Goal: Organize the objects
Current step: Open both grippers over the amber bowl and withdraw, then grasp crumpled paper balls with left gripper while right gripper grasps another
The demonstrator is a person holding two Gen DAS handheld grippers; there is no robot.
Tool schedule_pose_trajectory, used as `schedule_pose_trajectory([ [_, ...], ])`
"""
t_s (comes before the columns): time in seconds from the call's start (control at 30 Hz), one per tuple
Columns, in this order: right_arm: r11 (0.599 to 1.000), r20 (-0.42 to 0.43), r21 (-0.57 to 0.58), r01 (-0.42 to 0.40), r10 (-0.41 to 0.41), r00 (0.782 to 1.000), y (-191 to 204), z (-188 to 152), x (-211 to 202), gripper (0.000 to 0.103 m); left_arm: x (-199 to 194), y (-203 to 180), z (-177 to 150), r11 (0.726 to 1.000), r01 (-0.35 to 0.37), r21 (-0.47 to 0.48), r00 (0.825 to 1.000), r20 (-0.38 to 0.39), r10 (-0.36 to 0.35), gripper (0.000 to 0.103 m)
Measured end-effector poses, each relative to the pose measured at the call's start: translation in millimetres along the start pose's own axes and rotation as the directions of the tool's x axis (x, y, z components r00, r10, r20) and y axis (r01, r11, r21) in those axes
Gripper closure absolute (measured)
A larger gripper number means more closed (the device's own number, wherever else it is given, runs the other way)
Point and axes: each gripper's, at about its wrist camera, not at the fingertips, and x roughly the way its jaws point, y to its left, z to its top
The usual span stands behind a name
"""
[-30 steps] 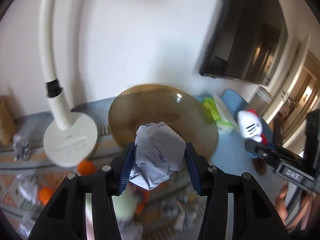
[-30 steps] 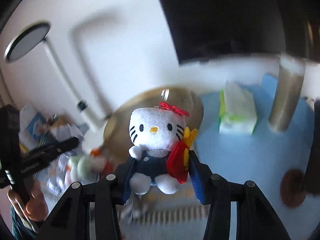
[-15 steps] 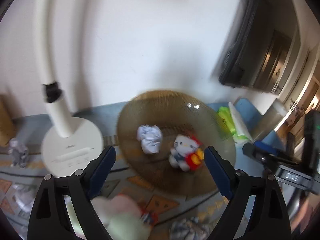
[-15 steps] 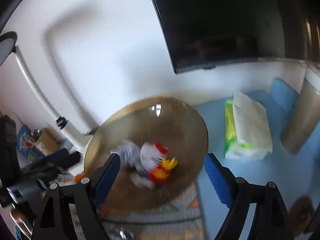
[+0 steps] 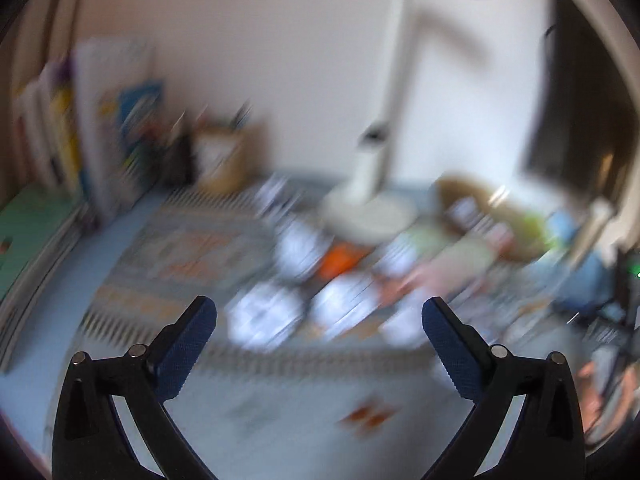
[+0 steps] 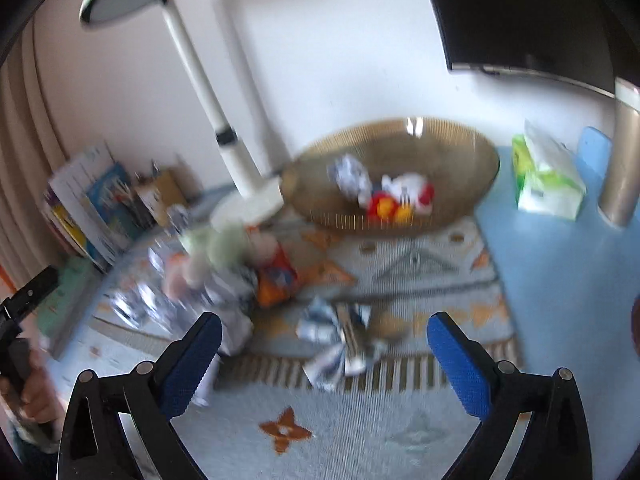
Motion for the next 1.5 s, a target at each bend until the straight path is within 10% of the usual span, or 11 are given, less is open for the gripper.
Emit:
schedule_pose_trajectory([
  [0.1, 0.996, 0.044, -0.036, 0.077, -0.076, 0.996, 9, -11, 8, 0.000, 27, 33, -22, 0.994, -0.107, -0.029, 0.993, -0.054, 0.106, 0.001],
  [0.57, 0.973, 0.107, -0.090, 0.213, -0.204, 0.973, 20, -13, 8, 0.000, 51, 38, -30, 0.995, -0.094, -0.025, 0.995, -0.048, 0.092, 0.001],
  [0.7, 0.980, 0.071, -0.114, 0.166, -0.159, 0.985, 28, -14, 9, 0.000, 57, 38, -29, 0.998, -0.057, -0.019, 0.994, -0.095, 0.055, 0.001],
  [0.87, 0.990, -0.124, -0.070, -0.124, 0.115, 0.986, 71, -13, 29, 0.000, 73, 46, -12, 0.997, 0.025, -0.067, 0.985, -0.170, -0.036, 0.001],
  [1.07, 0.992, -0.275, -0.009, -0.122, 0.115, 0.955, 98, -18, 80, 0.001, 107, 45, -1, 0.995, 0.093, -0.047, 0.962, -0.252, -0.102, 0.006],
  [1.17, 0.992, -0.261, 0.017, -0.122, 0.122, 0.958, 103, -20, 88, 0.027, 121, 44, -2, 0.991, 0.121, -0.048, 0.950, -0.283, -0.130, 0.035],
  [1.2, 0.994, -0.262, 0.009, -0.111, 0.109, 0.959, 104, -21, 89, 0.054, 120, 43, -4, 0.994, 0.103, -0.035, 0.958, -0.266, -0.109, 0.040],
  [1.5, 0.981, -0.208, 0.005, -0.193, 0.190, 0.960, 62, -30, 30, 0.059, 64, 19, -15, 0.979, 0.204, -0.013, 0.966, -0.157, -0.204, 0.045],
])
